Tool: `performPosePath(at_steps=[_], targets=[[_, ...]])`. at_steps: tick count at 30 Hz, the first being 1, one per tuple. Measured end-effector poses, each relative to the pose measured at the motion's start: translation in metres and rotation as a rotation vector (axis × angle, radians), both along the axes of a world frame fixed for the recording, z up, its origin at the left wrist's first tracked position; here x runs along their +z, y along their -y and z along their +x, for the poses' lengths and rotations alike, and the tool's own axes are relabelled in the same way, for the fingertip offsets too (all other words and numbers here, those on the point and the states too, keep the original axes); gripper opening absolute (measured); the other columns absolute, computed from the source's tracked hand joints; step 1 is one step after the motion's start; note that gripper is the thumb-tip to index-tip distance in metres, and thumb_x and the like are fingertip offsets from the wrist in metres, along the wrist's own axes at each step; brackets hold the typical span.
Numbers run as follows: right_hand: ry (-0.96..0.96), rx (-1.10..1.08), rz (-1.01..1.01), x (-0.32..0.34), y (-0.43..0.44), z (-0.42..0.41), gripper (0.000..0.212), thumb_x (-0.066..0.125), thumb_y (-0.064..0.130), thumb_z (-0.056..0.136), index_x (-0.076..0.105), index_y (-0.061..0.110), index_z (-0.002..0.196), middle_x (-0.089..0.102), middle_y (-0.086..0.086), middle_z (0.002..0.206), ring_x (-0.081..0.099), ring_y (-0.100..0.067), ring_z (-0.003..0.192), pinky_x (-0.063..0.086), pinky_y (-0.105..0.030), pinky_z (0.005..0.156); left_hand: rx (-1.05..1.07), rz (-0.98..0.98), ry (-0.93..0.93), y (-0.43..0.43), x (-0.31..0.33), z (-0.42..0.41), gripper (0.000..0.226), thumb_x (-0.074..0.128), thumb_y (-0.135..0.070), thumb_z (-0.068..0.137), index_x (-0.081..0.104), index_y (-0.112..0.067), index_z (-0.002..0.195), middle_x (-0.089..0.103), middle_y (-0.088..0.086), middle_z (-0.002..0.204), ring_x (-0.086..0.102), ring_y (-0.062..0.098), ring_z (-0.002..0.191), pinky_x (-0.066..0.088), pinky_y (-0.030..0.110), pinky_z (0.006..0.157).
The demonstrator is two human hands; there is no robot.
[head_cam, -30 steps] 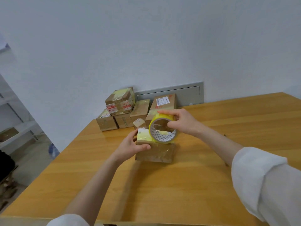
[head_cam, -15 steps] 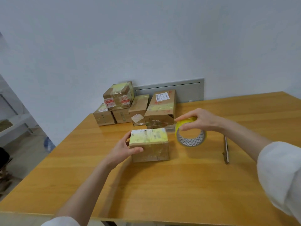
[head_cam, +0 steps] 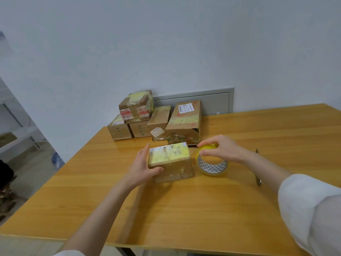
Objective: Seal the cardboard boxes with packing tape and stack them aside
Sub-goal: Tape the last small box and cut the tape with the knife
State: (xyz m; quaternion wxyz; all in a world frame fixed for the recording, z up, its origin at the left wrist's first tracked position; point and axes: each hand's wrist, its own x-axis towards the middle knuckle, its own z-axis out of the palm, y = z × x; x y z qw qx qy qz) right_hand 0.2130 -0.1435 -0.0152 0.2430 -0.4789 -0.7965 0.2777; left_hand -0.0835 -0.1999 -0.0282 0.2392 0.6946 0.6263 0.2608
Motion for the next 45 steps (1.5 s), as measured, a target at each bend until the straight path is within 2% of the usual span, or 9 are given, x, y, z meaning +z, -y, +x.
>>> performPosePath(at_steps=[4,10,16,21,27,31,35,38,45], targets=[[0.039,-0.014,0.023,0.0,0.002,-0.009,0.036,0.068,0.045,0.083,0.066,0.033,0.117,0.059,0.005,0.129,0.048,-0.013,0.12,0.039,-0.035,0.099,-0.076,0.312,-0.504,0.0,0.017,0.034,0.096,0.062,-0.05,0.084,0.004,-0.018,0.153,0.007,-0.001,0.161,0.006,0.015,0.147,0.006,0.032,0.118],[0.098,-0.045,0.09,0.0,0.007,-0.013,0.037,0.068,0.049,0.081,0.066,0.037,0.116,0.048,0.012,0.101,0.042,-0.007,0.099,0.036,-0.028,0.084,-0.113,0.18,-0.794,-0.008,-0.006,0.096,0.088,0.048,-0.057,0.089,-0.005,-0.028,0.153,-0.003,0.002,0.162,-0.002,0.028,0.148,0.003,0.055,0.116],[0.032,-0.038,0.078,-0.005,0.006,-0.005,0.035,0.067,0.049,0.083,0.066,0.038,0.116,0.053,0.012,0.106,0.044,-0.006,0.102,0.038,-0.029,0.087,-0.141,0.184,-0.833,-0.009,-0.01,0.09,0.089,0.047,-0.061,0.088,-0.01,-0.033,0.151,-0.007,0.003,0.161,-0.003,0.03,0.148,0.003,0.056,0.116],[0.109,-0.049,0.113,-0.008,0.006,-0.014,0.037,0.065,0.052,0.083,0.064,0.04,0.118,0.043,0.013,0.094,0.042,-0.009,0.095,0.037,-0.029,0.078,-0.19,0.096,-0.754,-0.022,0.016,0.093,0.095,0.061,-0.055,0.082,0.006,-0.024,0.153,-0.002,0.006,0.161,-0.006,0.024,0.148,0.002,0.053,0.117],[0.107,-0.037,0.069,-0.005,0.007,-0.012,0.043,0.066,0.051,0.083,0.06,0.04,0.124,0.048,0.008,0.104,0.048,-0.015,0.105,0.04,-0.031,0.082,-0.15,0.006,-0.79,-0.039,0.024,0.112,0.109,0.072,-0.053,0.073,0.006,-0.024,0.153,0.015,0.007,0.158,0.018,0.027,0.144,0.024,0.056,0.113],[-0.086,-0.071,0.011,0.007,0.004,0.002,0.066,0.078,0.038,0.074,0.052,0.031,0.134,0.054,0.005,0.132,0.049,-0.015,0.118,0.044,-0.033,0.096,-0.163,0.05,-0.513,-0.043,0.04,0.104,0.103,0.079,-0.045,0.069,0.021,-0.021,0.15,0.027,0.007,0.15,0.034,0.025,0.135,0.036,0.042,0.109],[-0.463,-0.153,0.075,0.046,-0.001,0.004,0.065,0.084,0.028,0.069,0.056,0.026,0.128,0.06,0.006,0.118,0.056,-0.013,0.104,0.047,-0.021,0.079,-0.146,0.085,-0.054,-0.045,0.068,0.089,0.1,0.083,-0.035,0.069,0.026,-0.022,0.149,0.035,0.006,0.143,0.039,0.023,0.129,0.037,0.04,0.108],[-0.672,-0.072,0.036,0.062,-0.001,0.001,0.054,0.082,0.017,0.073,0.061,0.028,0.122,0.068,0.004,0.104,0.064,-0.011,0.096,0.052,-0.023,0.082,-0.114,-0.001,0.299,-0.038,0.067,0.079,0.099,0.084,-0.028,0.069,0.027,-0.024,0.149,0.04,0.004,0.143,0.045,0.021,0.127,0.042,0.045,0.105],[-0.634,0.03,0.029,0.066,0.002,-0.023,0.058,0.079,0.011,0.075,0.059,0.033,0.126,0.065,0.005,0.114,0.061,-0.004,0.1,0.051,-0.014,0.078,-0.143,-0.08,0.441,-0.027,0.046,0.053,0.103,0.086,-0.042,0.061,0.031,-0.026,0.147,0.05,-0.001,0.138,0.044,0.016,0.13,0.043,0.04,0.106]])
